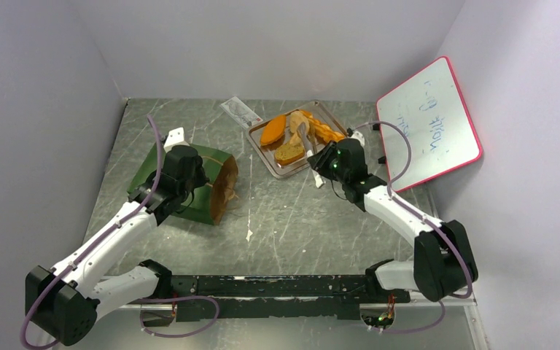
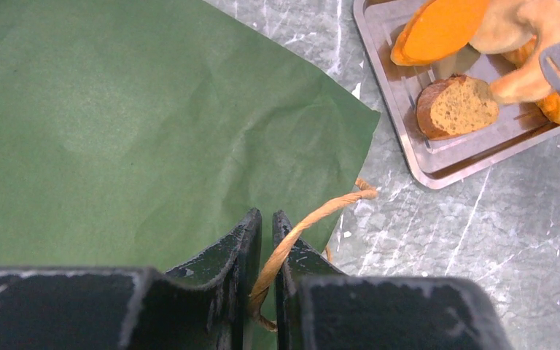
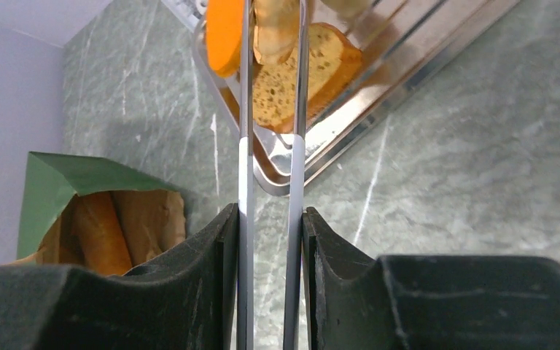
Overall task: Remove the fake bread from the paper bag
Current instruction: Place the fake bread in the container.
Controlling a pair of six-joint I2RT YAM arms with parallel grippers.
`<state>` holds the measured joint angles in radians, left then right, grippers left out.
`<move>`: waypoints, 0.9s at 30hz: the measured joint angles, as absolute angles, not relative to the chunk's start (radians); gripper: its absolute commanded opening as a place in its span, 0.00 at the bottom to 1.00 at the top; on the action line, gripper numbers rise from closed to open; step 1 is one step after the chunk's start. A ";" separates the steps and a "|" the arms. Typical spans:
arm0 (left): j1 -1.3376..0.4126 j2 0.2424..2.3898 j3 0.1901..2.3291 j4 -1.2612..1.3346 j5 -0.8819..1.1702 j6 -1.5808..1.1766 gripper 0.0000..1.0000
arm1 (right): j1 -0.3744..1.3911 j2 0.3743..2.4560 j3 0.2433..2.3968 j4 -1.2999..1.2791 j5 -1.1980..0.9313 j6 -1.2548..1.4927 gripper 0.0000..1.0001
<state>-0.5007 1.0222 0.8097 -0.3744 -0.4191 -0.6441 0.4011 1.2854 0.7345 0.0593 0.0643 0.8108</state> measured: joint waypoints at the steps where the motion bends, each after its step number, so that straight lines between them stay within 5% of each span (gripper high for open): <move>1: -0.501 1.021 0.810 -0.377 -0.415 -0.644 0.07 | 0.399 1.303 0.745 0.074 0.051 0.807 0.00; 27: -0.501 1.001 0.810 -0.393 -0.354 -0.660 0.07 | 0.373 1.360 0.645 0.228 -0.055 0.815 0.04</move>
